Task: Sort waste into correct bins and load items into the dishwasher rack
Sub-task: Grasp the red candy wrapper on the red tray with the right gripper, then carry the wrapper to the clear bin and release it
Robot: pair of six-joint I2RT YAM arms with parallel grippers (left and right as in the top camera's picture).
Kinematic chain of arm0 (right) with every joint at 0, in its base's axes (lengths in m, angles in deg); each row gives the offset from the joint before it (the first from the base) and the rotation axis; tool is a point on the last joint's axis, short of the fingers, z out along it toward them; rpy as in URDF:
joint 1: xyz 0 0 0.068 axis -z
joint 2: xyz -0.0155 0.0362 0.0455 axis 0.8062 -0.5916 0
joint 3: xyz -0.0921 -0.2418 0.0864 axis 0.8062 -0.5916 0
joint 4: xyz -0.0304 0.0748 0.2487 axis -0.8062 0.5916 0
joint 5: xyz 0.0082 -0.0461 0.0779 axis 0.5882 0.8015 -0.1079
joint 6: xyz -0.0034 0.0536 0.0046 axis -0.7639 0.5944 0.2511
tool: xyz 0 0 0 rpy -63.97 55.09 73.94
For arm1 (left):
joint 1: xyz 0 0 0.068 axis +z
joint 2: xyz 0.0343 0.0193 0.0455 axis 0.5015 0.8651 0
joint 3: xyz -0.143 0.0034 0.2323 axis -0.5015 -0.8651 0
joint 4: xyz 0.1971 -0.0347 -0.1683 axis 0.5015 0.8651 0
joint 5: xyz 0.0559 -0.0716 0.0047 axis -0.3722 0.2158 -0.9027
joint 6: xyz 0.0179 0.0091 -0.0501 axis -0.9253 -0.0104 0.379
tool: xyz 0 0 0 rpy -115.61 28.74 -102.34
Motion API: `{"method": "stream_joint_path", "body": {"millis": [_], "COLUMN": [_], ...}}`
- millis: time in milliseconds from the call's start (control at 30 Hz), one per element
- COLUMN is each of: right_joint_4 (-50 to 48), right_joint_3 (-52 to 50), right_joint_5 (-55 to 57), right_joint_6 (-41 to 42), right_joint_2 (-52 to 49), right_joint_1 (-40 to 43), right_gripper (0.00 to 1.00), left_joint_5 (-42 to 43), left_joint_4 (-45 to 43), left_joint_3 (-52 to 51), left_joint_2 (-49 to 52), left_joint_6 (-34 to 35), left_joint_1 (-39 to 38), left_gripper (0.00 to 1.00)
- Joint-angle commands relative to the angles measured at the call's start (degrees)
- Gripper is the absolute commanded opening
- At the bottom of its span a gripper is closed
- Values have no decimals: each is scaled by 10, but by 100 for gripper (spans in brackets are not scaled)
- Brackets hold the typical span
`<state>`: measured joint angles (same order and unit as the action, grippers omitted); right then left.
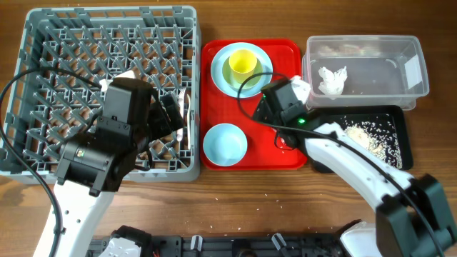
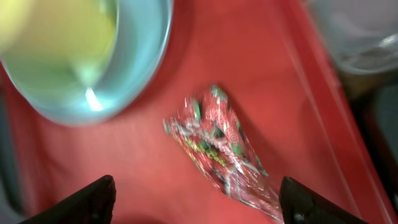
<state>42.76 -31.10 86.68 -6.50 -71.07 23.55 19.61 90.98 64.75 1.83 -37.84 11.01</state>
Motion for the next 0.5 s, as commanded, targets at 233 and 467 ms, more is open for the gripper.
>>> {"method": "stream_joint_path", "body": {"millis": [233, 467], "right_joint_4": [42, 74], "right_joint_3": [2, 18], "right_joint_5": [-67, -72], "right_joint_6": [-328, -318], "right_joint_2": [-110, -84], "right_joint_1": [28, 28], "right_gripper": [54, 4], "left_joint_5": [2, 3], "left_joint_4": [-1, -1], "left_joint_3": [6, 6], "left_joint_2": [-3, -3], "left_joint_6": [-1, -1], "left_joint_1": [3, 3], "left_gripper": [100, 100]}}
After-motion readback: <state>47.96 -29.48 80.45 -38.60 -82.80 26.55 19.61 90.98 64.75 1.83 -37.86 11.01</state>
